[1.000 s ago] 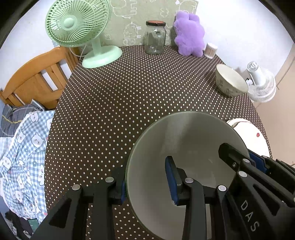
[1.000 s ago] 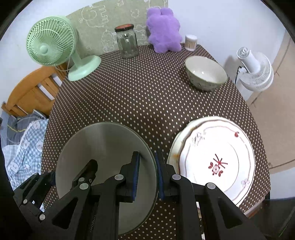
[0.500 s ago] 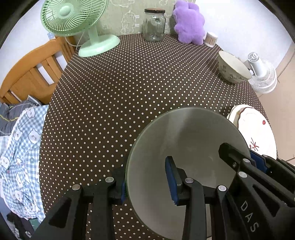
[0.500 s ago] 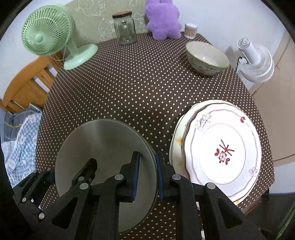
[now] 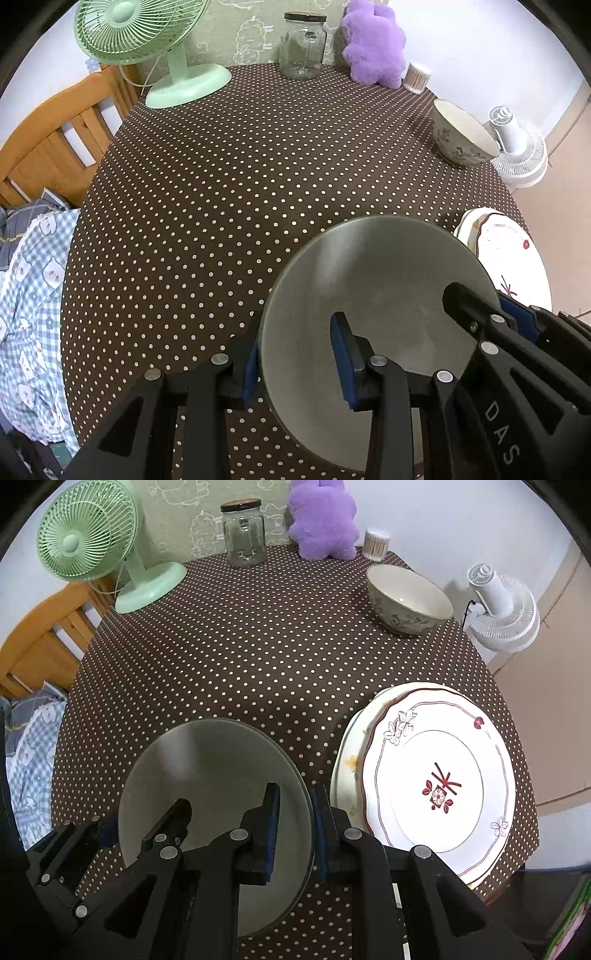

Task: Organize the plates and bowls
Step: 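Lower the grey bowl beside the plate stack and open the right gripper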

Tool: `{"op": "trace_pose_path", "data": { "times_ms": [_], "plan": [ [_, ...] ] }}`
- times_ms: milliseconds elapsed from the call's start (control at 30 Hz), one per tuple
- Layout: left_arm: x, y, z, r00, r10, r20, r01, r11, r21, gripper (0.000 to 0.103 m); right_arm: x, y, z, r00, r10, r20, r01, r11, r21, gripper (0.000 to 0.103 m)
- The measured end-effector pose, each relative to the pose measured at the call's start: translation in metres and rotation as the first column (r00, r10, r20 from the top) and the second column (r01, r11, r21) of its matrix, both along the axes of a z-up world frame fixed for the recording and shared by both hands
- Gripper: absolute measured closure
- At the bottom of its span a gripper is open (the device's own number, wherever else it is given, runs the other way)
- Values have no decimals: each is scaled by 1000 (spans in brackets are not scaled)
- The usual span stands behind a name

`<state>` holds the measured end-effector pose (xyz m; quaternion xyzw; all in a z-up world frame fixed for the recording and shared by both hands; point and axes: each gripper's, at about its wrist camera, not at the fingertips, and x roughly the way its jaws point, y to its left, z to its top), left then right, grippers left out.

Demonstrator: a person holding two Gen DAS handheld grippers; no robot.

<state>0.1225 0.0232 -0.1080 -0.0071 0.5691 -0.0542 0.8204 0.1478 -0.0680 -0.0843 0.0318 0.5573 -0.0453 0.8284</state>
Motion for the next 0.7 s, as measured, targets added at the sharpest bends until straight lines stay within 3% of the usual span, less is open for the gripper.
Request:
{"op": "trace_pose_path", "data": {
  "times_ms": [300,500,700],
  "plan": [
    [0,3,0,1000,-8,1,8,1000,-2,69,-2,2,1,1000,-10,4,10,1000,-8,83],
    [-1,0,1,999,-28,29,27,999,36,65,-7,2,1,999,-10,38,11,1000,-16,83],
    [-4,0,2,998,-50,39,49,998,44,40,-10,1,0,998,-3,64,4,1000,-11,83]
  ]
}}
